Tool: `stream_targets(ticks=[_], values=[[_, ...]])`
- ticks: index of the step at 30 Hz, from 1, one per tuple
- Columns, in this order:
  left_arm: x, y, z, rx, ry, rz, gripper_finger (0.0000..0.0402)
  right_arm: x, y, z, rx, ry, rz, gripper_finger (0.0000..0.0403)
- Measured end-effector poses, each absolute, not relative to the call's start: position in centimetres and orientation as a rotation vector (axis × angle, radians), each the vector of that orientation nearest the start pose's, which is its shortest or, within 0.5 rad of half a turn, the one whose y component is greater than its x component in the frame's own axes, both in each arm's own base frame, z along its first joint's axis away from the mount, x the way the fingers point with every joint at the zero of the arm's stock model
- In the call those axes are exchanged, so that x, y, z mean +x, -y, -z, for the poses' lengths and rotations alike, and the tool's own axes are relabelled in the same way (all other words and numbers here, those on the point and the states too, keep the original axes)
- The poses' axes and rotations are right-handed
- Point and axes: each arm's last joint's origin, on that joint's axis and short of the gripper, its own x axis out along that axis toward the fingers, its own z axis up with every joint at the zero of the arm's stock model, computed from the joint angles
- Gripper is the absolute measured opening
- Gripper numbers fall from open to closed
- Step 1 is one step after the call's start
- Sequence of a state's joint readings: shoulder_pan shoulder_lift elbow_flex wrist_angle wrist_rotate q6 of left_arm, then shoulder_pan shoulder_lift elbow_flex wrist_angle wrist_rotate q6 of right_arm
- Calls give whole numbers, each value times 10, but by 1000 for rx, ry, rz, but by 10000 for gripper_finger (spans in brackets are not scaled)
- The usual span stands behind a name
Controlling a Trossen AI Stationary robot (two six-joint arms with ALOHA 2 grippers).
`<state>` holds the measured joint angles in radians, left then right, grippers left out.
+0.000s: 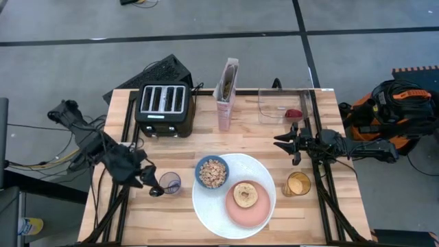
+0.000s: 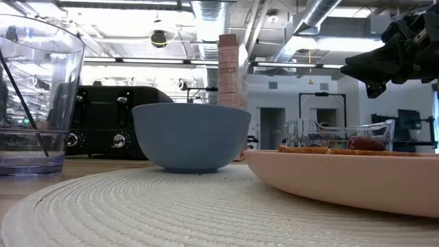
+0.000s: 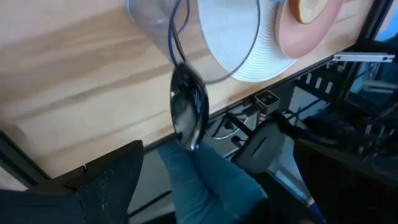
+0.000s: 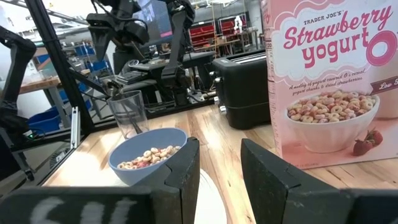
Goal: Arrange a breakfast setting
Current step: Put the black spoon on the bottom left of the white placemat
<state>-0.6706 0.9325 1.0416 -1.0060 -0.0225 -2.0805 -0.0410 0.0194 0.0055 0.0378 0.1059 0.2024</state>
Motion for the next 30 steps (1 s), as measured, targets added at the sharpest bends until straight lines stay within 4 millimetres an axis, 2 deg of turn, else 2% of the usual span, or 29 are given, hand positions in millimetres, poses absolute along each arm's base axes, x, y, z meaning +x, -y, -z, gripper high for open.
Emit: stream_targets(ticks=[5, 16, 22, 30], values=[[133, 115, -321, -1615, -1061, -538, 400, 98, 7, -167, 202, 38, 144, 139], [151, 130, -302, -1554, -1069, -661, 400, 98, 7, -167, 203, 38, 144, 139], [160, 132, -295, -1529, -1026, -713, 393, 98, 7, -167, 202, 38, 144, 139], [165, 126, -293, -1556, -1040, -741, 351, 98, 7, -167, 203, 38, 143, 139]])
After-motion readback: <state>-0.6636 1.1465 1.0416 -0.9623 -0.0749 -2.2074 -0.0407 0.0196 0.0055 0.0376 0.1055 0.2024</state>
